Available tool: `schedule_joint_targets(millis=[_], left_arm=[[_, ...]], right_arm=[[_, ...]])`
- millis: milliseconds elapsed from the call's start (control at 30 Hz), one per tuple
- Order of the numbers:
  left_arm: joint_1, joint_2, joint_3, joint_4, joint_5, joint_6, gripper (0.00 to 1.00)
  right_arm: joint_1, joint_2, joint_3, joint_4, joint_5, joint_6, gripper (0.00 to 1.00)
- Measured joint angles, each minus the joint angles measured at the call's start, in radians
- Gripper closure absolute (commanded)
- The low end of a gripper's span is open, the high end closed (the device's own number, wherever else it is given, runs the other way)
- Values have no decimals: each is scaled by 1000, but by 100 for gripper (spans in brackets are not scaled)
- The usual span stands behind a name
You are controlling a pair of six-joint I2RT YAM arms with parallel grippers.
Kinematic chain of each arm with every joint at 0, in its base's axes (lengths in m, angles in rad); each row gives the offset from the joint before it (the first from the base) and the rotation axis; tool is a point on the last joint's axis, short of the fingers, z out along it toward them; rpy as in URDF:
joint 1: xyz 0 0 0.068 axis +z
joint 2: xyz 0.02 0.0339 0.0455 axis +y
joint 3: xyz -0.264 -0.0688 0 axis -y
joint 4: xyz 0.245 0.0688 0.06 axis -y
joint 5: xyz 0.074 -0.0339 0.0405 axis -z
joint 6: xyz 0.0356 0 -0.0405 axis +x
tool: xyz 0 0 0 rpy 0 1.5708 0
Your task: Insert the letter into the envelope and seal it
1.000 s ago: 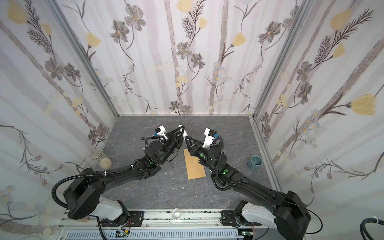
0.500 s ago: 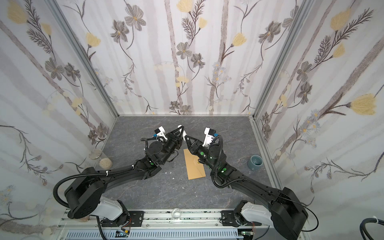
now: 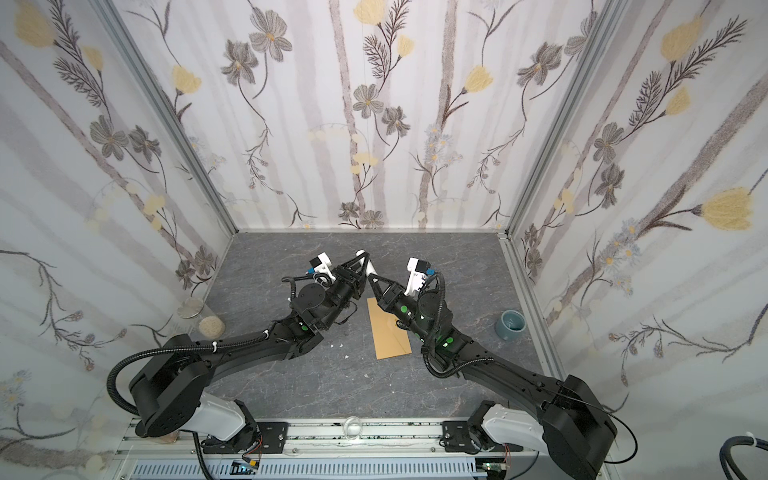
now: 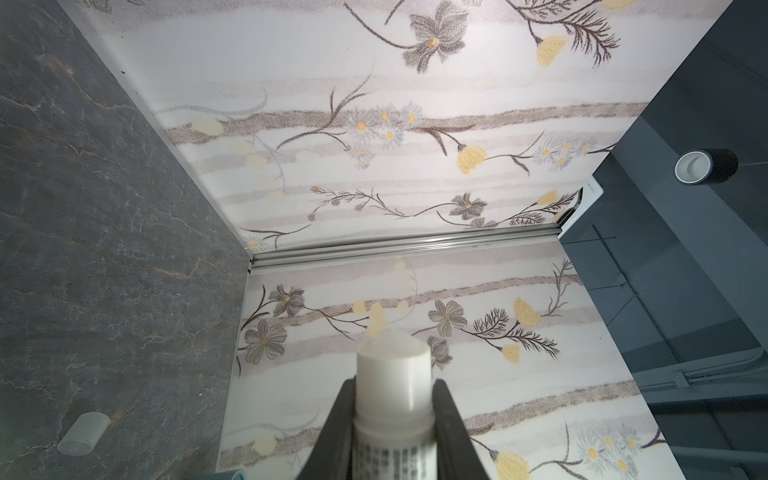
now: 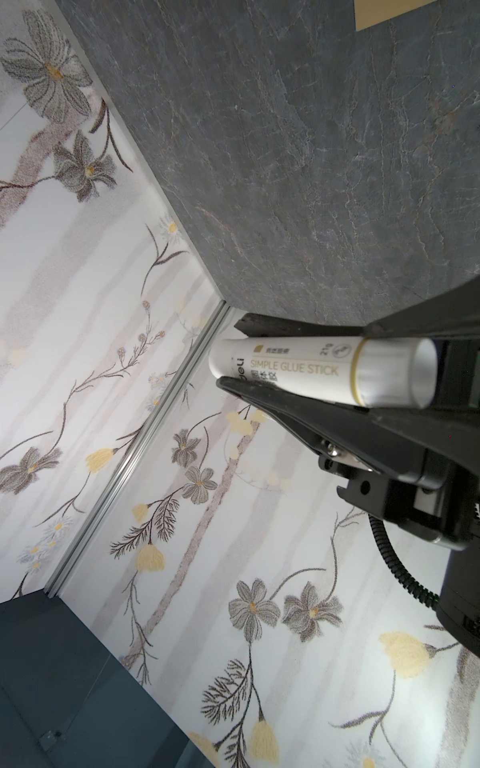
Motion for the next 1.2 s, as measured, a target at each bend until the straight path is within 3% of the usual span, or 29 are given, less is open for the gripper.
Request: schedule_joint_targets(millis=[167, 367, 700, 967, 1200], left_arm=[[0, 0, 0, 18, -1, -14, 100], [3, 2, 0, 29, 0, -46, 100], [3, -3, 0, -30, 63, -79, 100], [1, -19, 3, -75, 133, -85, 100], [1, -21, 5, -118, 161, -100, 100]], right_arm=[[3, -8, 71, -127, 11, -76, 88], [35, -10, 198, -371, 83, -256, 89], [181, 14, 310, -618, 411, -629, 90], [314, 40, 307, -617, 710, -977, 90], [380, 101, 304, -579, 897, -1212, 91]])
